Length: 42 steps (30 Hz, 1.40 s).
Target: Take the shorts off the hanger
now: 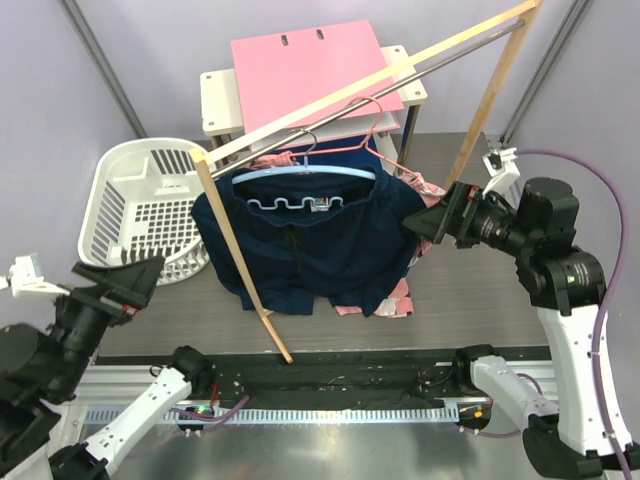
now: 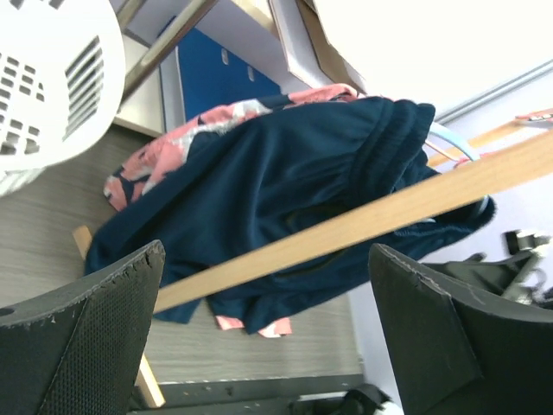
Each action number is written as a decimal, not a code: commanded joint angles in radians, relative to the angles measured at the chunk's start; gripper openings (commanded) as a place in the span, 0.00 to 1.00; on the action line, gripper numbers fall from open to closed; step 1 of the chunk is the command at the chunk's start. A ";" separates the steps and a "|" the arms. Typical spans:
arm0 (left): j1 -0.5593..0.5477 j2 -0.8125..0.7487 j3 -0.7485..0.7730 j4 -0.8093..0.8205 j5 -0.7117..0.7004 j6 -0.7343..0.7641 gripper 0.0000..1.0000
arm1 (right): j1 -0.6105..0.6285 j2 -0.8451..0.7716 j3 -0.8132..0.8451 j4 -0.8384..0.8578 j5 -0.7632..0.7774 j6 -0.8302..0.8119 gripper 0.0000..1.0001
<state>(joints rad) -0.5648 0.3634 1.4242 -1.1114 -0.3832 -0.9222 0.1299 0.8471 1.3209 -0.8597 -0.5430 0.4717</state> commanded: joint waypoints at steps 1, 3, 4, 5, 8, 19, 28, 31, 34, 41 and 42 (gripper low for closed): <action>-0.003 0.141 0.064 -0.035 0.018 0.149 1.00 | 0.057 0.058 0.121 0.031 -0.100 -0.118 0.99; -0.003 0.154 0.047 -0.016 0.076 0.157 1.00 | 0.109 0.105 0.162 0.010 -0.121 -0.152 0.99; -0.003 0.154 0.020 0.011 0.099 0.155 1.00 | 0.126 0.124 0.207 0.007 -0.132 -0.171 0.99; -0.003 0.141 0.004 0.030 0.134 0.148 1.00 | 0.141 0.148 0.231 0.005 -0.130 -0.179 0.99; -0.003 0.118 -0.034 0.085 0.170 0.141 1.00 | 0.151 0.187 0.308 0.005 -0.120 -0.183 0.99; -0.003 0.115 -0.050 0.076 0.247 0.141 0.98 | 0.151 0.202 0.388 0.030 0.038 -0.185 0.98; -0.004 0.092 0.005 0.071 0.227 0.169 1.00 | 0.149 0.090 0.308 0.036 0.084 -0.137 0.98; -0.004 0.132 0.027 0.038 0.273 0.169 1.00 | 0.149 0.112 0.308 0.099 -0.035 -0.151 0.97; -0.003 0.173 0.047 -0.004 0.332 0.132 1.00 | 0.149 0.187 0.351 0.105 -0.167 -0.172 0.92; -0.004 0.120 0.001 -0.015 0.336 0.151 1.00 | 0.151 0.271 0.356 0.153 -0.336 -0.159 0.88; -0.004 0.114 0.014 -0.007 0.331 0.149 1.00 | 0.154 0.280 0.368 0.157 -0.356 -0.139 0.86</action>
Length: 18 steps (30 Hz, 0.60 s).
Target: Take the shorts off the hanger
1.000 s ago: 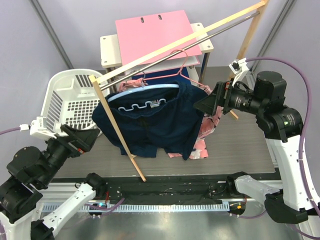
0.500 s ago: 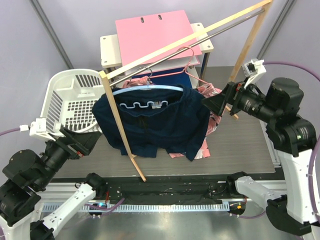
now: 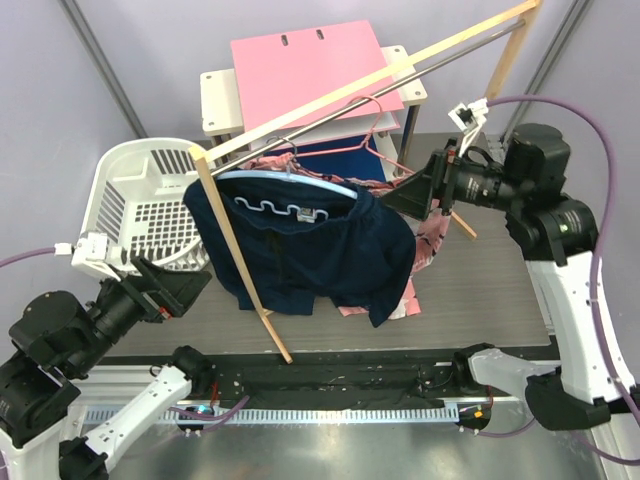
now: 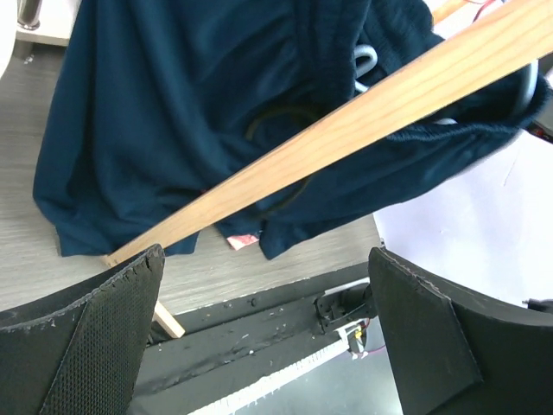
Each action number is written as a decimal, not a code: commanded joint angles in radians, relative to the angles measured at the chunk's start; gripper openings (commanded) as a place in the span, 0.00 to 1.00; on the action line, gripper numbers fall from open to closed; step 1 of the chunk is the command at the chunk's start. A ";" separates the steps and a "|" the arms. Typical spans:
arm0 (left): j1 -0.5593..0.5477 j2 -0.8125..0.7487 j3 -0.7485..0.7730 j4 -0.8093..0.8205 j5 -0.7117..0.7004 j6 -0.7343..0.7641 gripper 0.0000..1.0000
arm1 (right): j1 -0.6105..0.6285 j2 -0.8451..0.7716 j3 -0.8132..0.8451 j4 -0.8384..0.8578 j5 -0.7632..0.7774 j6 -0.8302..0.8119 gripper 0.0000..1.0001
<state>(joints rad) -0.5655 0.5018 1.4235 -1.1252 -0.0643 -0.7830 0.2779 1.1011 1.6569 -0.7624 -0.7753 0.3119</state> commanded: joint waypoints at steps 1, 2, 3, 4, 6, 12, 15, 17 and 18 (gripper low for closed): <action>-0.004 -0.032 0.023 0.010 0.011 0.008 1.00 | 0.009 0.046 0.038 0.061 -0.168 0.032 0.84; -0.004 -0.034 0.031 0.011 0.012 0.010 1.00 | 0.027 0.049 0.041 0.060 -0.174 0.038 0.82; -0.002 -0.034 0.041 0.008 0.014 0.011 1.00 | 0.035 0.051 0.038 0.057 -0.174 0.044 0.82; -0.004 -0.034 0.046 0.010 0.020 0.014 1.00 | 0.046 0.049 0.034 0.054 -0.173 0.044 0.82; -0.004 -0.029 0.055 0.019 0.030 0.025 1.00 | 0.078 0.046 0.018 0.051 -0.174 0.053 0.81; -0.004 0.047 0.135 -0.010 0.098 0.073 0.99 | 0.184 0.045 -0.003 0.090 -0.130 0.107 0.80; -0.004 0.078 0.157 -0.012 0.132 0.090 0.98 | 0.223 0.026 -0.039 0.167 -0.079 0.168 0.80; -0.004 0.099 0.158 0.004 0.165 0.096 0.97 | 0.257 0.032 -0.061 0.187 -0.033 0.174 0.76; -0.004 0.107 0.158 0.005 0.172 0.099 0.95 | 0.289 0.039 -0.066 0.186 -0.013 0.171 0.73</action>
<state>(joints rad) -0.5674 0.5518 1.5684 -1.1347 0.0257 -0.7288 0.4984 1.1511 1.6176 -0.6678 -0.8730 0.4362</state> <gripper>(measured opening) 0.976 0.773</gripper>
